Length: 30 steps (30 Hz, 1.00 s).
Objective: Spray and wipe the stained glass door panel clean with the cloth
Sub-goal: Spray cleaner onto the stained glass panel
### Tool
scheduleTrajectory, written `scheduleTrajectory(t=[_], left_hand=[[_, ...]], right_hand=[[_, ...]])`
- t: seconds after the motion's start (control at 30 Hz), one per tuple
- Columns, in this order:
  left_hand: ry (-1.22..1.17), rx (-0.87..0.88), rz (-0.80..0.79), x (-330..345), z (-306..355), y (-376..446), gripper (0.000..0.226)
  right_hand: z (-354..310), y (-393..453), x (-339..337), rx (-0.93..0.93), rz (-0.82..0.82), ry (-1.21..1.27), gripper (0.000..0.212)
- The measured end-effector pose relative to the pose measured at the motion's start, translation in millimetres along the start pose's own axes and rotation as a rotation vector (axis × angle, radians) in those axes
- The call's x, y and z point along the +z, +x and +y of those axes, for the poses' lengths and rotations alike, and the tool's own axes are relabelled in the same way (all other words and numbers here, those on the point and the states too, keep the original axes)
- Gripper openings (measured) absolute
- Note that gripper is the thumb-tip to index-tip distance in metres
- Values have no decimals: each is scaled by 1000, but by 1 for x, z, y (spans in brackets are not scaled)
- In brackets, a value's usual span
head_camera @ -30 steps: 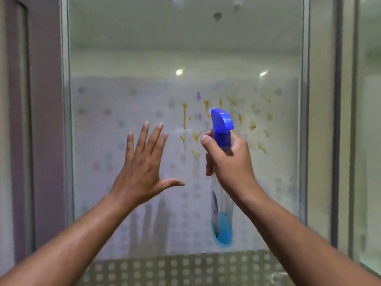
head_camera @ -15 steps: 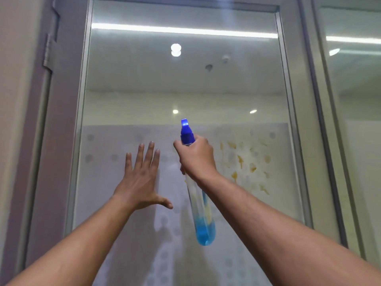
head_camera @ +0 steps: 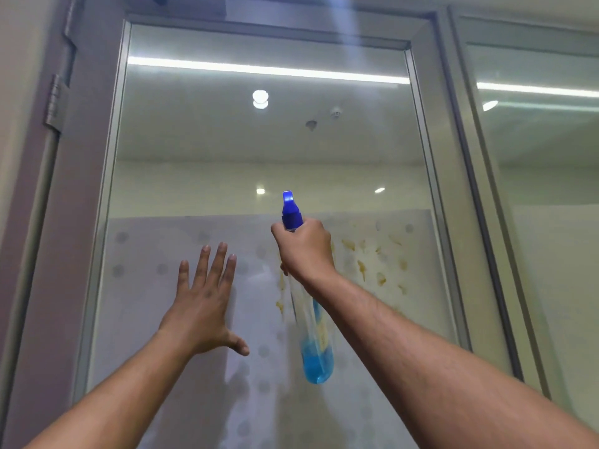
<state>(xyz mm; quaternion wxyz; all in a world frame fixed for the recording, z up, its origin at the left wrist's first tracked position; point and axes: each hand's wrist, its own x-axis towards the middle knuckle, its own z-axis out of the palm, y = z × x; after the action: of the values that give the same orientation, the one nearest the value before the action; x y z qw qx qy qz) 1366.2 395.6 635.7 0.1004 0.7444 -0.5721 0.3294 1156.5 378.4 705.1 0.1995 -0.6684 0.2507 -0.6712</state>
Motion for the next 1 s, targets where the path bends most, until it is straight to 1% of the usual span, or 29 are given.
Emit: scheduleTrajectory(t=[0.17,0.37,0.5,0.57,0.63,0.7,0.87,0.93,1.0], left_hand=[[7,-11,-18,-1,-1,-1,183],[16,-21,-35,-3,1,-1,182],[7,-19,-37,-2,1,1,182],[9,-16,-37,-1,0,1,182],[11,-16,-40,-1,0,1,182],[14,-18,-41,-2,1,1,183],[9,-20,-44,-4,2,0,183],[11,-18,-45,-5,3,-1,183],[13,-21,-44,-6,3,-2,183]], right_hand=[[2,14,-37,35,61,5,21],[24,53,-116,260,200,53,20],[42,66,-159,338,244,52,17],[47,65,-167,366,226,33,16],[47,60,-160,383,167,28,17],[40,52,-140,380,62,58,19],[13,23,-76,359,-351,72,17],[8,15,-59,337,-432,49,18],[7,10,-51,315,-455,32,17]])
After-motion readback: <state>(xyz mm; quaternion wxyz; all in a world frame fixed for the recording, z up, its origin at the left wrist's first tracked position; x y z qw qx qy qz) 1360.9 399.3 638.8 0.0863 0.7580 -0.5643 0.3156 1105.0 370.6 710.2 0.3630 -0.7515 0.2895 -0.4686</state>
